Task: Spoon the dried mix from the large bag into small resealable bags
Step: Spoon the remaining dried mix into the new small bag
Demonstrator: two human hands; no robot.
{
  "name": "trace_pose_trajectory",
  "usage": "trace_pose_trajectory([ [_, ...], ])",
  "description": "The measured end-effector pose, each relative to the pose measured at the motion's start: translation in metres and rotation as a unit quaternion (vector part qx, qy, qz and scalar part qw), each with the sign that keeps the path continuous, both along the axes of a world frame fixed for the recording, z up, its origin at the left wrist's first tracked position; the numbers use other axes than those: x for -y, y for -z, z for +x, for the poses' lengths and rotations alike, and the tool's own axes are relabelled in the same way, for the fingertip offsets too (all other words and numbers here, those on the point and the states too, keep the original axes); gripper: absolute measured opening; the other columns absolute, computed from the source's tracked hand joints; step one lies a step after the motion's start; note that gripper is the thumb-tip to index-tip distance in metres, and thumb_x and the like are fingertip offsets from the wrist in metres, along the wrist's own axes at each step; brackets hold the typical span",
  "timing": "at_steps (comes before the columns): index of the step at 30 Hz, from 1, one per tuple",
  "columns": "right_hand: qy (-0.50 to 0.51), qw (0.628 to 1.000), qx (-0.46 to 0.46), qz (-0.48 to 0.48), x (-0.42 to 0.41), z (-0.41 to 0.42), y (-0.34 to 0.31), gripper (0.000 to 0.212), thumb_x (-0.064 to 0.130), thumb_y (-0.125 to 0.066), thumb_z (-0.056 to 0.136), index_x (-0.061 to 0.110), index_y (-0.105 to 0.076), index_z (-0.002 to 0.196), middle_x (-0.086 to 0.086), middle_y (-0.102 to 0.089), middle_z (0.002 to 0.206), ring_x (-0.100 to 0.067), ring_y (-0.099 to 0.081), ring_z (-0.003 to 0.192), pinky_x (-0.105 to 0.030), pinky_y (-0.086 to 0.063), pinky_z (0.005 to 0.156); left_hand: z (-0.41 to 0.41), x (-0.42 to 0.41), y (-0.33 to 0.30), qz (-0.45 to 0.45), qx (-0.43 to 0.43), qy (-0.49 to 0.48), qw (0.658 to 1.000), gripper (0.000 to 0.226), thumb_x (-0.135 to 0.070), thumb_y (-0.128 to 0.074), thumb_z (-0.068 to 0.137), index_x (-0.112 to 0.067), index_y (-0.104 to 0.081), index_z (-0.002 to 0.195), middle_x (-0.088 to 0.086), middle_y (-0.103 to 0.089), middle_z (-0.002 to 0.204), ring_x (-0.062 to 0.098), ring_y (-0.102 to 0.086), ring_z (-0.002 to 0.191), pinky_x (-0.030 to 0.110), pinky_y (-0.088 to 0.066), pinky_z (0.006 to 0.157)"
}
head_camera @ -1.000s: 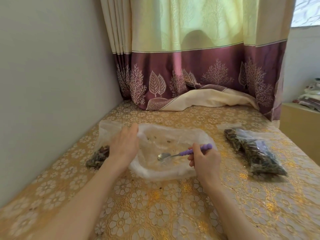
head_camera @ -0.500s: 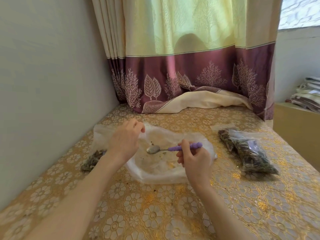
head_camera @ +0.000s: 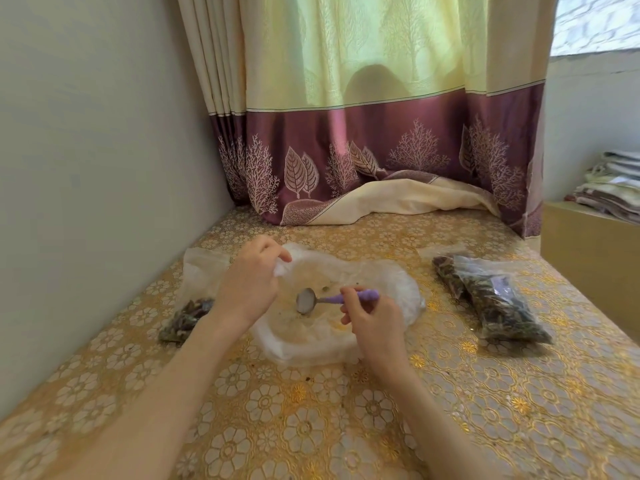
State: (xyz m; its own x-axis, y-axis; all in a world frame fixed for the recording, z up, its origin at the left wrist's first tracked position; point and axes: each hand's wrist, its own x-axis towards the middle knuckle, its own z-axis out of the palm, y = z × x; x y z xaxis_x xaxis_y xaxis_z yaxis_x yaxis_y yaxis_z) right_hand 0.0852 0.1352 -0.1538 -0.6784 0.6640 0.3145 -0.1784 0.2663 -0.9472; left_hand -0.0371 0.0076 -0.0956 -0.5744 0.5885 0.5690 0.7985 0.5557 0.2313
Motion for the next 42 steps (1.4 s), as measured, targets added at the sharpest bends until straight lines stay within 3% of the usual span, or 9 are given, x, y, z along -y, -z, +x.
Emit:
trace_pose_trajectory([
  [4, 0.100, 0.990, -0.085, -0.044, -0.016, 0.005, -0.013, 0.048, 0.022, -0.049, 0.098, 0.023, -0.069, 0.055, -0.007, -0.069, 0.059, -0.017, -0.052, 0.052, -0.034, -0.044, 0.055, -0.006, 0.010, 0.002, 0.012, 0.050, -0.065, 0.997, 0.026, -0.002, -0.053, 0.086, -0.015, -0.060, 0.108, -0.001, -0.046, 0.113, 0.015, -0.050, 0.095, 0.028, -0.043, 0.071],
  [9, 0.201, 0.974, -0.052, -0.085, -0.042, -0.001, -0.038, 0.045, 0.031, -0.036, 0.101, 0.012, -0.048, 0.062, -0.001, -0.051, 0.048, -0.009, -0.050, 0.043, -0.029, -0.048, 0.057, -0.004, 0.025, 0.007, 0.025, 0.077, -0.092, 0.992, 0.025, -0.008, -0.052, 0.087, -0.018, -0.057, 0.109, -0.005, -0.040, 0.112, 0.011, -0.047, 0.086, 0.025, -0.038, 0.065],
  [18, 0.004, 0.945, 0.211, -0.252, -0.103, -0.016, -0.063, 0.031, 0.021, -0.034, 0.103, 0.015, -0.042, 0.073, -0.002, -0.030, 0.061, -0.005, -0.024, 0.030, -0.014, -0.016, 0.027, 0.015, 0.032, 0.011, 0.014, -0.043, -0.054, 0.998, 0.020, -0.011, -0.061, 0.083, -0.011, -0.061, 0.103, 0.008, -0.050, 0.114, 0.026, -0.050, 0.103, 0.040, -0.045, 0.083],
  [25, -0.028, 0.926, 0.359, -0.112, -0.116, 0.005, -0.047, 0.043, 0.027, -0.070, 0.086, 0.038, -0.040, 0.114, 0.004, -0.034, 0.062, -0.006, -0.022, 0.042, -0.017, -0.018, 0.032, 0.041, -0.005, 0.023, -0.153, -0.172, -0.024, 0.973, 0.022, -0.022, -0.059, 0.087, -0.015, -0.067, 0.106, 0.006, -0.060, 0.123, 0.029, -0.038, 0.133, 0.059, -0.014, 0.112],
  [30, -0.014, 0.901, 0.432, -0.032, -0.103, 0.000, -0.045, 0.078, 0.020, -0.070, 0.086, 0.032, -0.024, 0.148, 0.007, -0.034, 0.064, -0.008, -0.019, 0.036, -0.016, -0.018, 0.032, 0.040, -0.034, 0.044, -0.207, 0.019, 0.103, 0.973, 0.042, -0.029, -0.033, 0.100, -0.012, -0.040, 0.137, 0.005, -0.035, 0.146, 0.022, -0.029, 0.135, 0.037, -0.019, 0.114],
  [36, 0.040, 0.928, 0.370, 0.017, -0.096, -0.005, -0.066, 0.036, 0.000, -0.060, 0.086, 0.000, -0.050, 0.120, -0.012, -0.046, 0.133, -0.012, -0.026, 0.045, -0.022, -0.021, 0.038, 0.043, -0.042, 0.069, -0.238, 0.106, 0.129, 0.957, 0.048, -0.041, -0.027, 0.099, -0.014, -0.043, 0.135, 0.002, -0.041, 0.142, 0.020, -0.038, 0.129, 0.041, -0.016, 0.114],
  [37, 0.041, 0.933, 0.356, 0.027, -0.095, -0.005, -0.075, 0.028, 0.001, -0.061, 0.085, -0.001, -0.052, 0.111, 0.000, -0.026, 0.096, -0.012, -0.027, 0.044, -0.022, -0.021, 0.038, 0.043, -0.043, 0.069, -0.243, 0.098, 0.127, 0.957, 0.052, -0.045, -0.026, 0.098, -0.014, -0.043, 0.135, 0.003, -0.041, 0.142, 0.021, -0.036, 0.131, 0.043, -0.009, 0.115],
  [38, 0.038, 0.937, 0.346, 0.041, -0.094, -0.005, -0.084, 0.027, 0.002, -0.063, 0.084, 0.000, -0.052, 0.108, 0.000, -0.044, 0.116, -0.011, -0.028, 0.042, -0.022, -0.022, 0.037, 0.043, -0.044, 0.068, -0.247, 0.095, 0.126, 0.956, 0.055, -0.048, -0.024, 0.097, -0.014, -0.043, 0.136, 0.003, -0.040, 0.143, 0.021, -0.032, 0.134, 0.045, -0.002, 0.115],
  [42, 0.015, 0.956, 0.278, 0.090, -0.085, -0.003, -0.114, 0.017, 0.002, -0.068, 0.079, 0.008, -0.056, 0.089, 0.020, -0.041, 0.078, -0.003, -0.029, 0.026, -0.016, -0.022, 0.029, 0.046, -0.049, 0.063, -0.244, 0.115, 0.151, 0.951, 0.059, -0.055, -0.021, 0.093, -0.018, -0.047, 0.132, 0.000, -0.046, 0.140, 0.017, -0.032, 0.135, 0.051, 0.008, 0.115],
])
